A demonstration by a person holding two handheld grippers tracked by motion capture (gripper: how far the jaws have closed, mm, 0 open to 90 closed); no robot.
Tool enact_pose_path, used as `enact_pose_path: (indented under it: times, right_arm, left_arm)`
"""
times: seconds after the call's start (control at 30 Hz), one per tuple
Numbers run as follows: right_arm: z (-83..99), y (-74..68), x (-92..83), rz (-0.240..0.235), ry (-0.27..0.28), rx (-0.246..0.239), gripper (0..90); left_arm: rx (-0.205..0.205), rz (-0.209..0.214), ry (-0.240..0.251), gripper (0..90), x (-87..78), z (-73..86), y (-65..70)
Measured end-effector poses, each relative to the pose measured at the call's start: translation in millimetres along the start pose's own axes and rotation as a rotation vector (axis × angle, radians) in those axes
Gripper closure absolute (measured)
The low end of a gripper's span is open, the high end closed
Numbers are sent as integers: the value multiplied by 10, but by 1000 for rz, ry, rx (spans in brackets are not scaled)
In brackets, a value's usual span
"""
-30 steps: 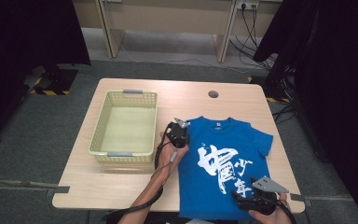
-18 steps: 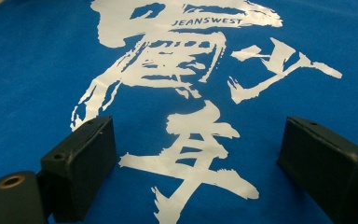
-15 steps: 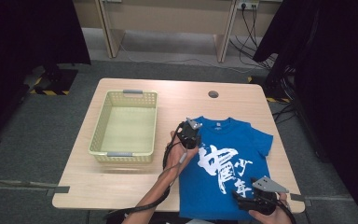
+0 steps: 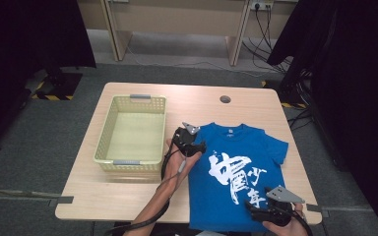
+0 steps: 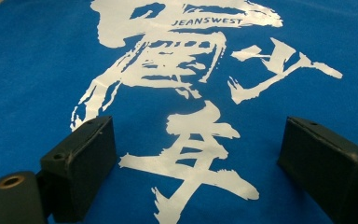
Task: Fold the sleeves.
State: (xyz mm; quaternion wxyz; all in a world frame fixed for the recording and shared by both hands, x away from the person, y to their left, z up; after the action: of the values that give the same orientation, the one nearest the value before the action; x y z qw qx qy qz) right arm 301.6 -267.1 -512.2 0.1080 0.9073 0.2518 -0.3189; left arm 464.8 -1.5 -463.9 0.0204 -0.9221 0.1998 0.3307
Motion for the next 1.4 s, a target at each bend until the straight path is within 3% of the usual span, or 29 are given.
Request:
enact_pose_path:
  times: [0.1,0.23,0.27,0.3,0.33,0.4,0.5,0.57,0.77,0.9,1.1,1.4]
  right_arm:
    - [1,1,1,0,1,-3,109]
    - [1,1,0,0,-1,-1,109]
    - [0,2,1,1,-1,-3,108]
    - [0,1,1,0,0,-3,109]
    - [0,1,1,0,0,-3,109]
    - [1,1,1,0,0,-3,109]
    - [1,2,1,0,1,-3,108]
    - [2,2,1,0,1,-4,108]
    - [1,2,2,-1,3,-3,108]
    - [2,2,1,-2,2,-3,108]
    - [2,2,2,-2,4,-3,108]
    - [1,2,1,-2,2,-3,108]
  left_arm:
    - [-20,10,-17,299,10,66,-37]
    - [-12,31,-48,329,33,167,-44]
    - [-7,40,-62,373,44,191,-43]
    - [-10,54,-68,509,56,211,-35]
    - [-20,71,-73,509,63,228,-19]
    - [-15,96,-77,650,66,245,18]
    - [-1,105,-60,764,63,201,72]
    - [16,108,-45,781,52,149,127]
    - [96,123,-30,765,58,108,376]
    - [144,121,-33,668,101,145,472]
    - [120,125,10,523,48,72,438]
    - [73,97,26,478,-14,-2,224]
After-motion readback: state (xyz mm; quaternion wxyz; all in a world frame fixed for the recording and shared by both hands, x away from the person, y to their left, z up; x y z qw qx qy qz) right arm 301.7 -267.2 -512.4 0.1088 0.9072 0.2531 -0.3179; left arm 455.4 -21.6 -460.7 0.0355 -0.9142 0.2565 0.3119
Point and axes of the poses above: each handheld gripper's, and its own axes: x roughly forward along the jaws, z roughly out of its underside, y roughly to its right, the point moved 4 cm from there along x, roughly forward along the jaws, and after that the axes turned 3 degrees about -x, right-handed, at the moved point
